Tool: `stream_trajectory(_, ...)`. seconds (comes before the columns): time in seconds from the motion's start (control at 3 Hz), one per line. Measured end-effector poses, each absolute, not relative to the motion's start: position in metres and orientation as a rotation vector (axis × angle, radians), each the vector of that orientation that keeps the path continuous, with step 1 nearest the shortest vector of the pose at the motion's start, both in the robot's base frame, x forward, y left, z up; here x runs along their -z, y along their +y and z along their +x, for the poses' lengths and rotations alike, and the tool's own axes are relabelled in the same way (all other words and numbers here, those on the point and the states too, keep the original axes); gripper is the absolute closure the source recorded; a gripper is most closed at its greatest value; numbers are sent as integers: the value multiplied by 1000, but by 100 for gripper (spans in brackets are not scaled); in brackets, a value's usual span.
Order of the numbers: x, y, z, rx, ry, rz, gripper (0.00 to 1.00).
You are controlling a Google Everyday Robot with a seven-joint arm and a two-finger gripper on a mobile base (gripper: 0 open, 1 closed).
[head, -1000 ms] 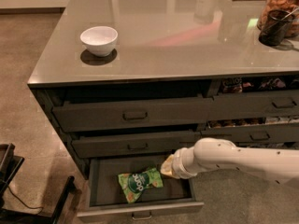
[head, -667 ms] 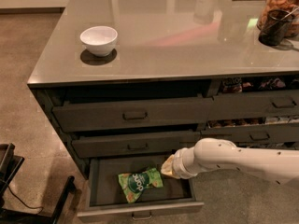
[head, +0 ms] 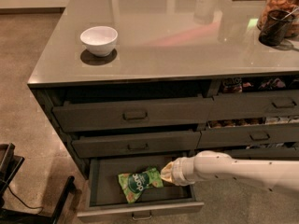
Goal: Pick green rice chip bag from bottom drawer and place on counter
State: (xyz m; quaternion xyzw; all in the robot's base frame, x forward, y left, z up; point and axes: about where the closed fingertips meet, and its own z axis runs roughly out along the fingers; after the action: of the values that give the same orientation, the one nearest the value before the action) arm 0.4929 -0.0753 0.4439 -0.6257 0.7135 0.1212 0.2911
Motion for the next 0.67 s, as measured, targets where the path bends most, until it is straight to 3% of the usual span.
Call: stream_trajectory(0.67,-327,-42,521,-435,1807,-1644,100)
